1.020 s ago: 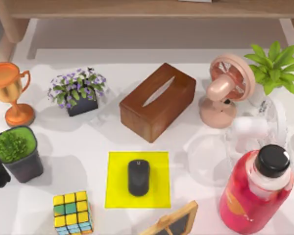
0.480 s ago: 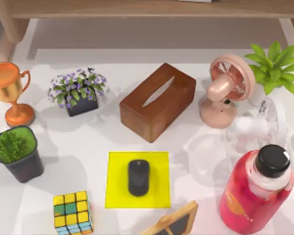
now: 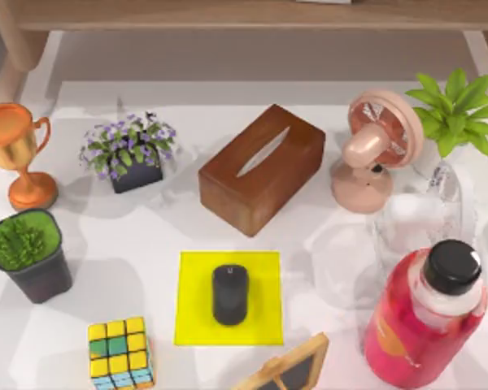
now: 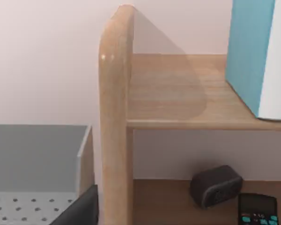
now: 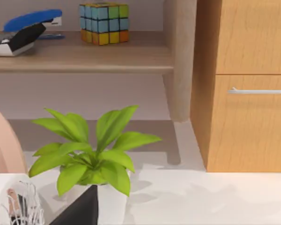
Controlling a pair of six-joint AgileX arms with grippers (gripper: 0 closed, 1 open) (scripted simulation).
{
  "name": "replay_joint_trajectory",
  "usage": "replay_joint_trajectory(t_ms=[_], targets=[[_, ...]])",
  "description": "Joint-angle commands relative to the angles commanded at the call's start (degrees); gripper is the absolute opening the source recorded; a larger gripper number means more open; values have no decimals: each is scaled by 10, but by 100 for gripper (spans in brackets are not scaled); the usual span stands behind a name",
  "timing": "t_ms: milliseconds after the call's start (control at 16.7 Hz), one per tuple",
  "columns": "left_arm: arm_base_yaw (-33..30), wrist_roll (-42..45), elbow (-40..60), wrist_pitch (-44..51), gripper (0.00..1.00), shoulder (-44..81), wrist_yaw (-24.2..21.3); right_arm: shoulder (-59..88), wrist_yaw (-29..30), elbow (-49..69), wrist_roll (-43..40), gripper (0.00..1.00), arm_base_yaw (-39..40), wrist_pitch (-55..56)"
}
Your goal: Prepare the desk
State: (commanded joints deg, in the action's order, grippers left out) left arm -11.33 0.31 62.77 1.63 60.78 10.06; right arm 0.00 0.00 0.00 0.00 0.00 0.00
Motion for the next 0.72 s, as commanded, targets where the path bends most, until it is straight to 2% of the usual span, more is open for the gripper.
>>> replay_joint_trajectory(t_ms=[360,540,720], targets=[[-51,1,311,7,100,300,46,0,0,0,0,100,0,0],[-68,1,406,9,100,392,60,0,0,0,0,100,0,0],[-76,1,449,10,100,433,67,0,0,0,0,100,0,0]])
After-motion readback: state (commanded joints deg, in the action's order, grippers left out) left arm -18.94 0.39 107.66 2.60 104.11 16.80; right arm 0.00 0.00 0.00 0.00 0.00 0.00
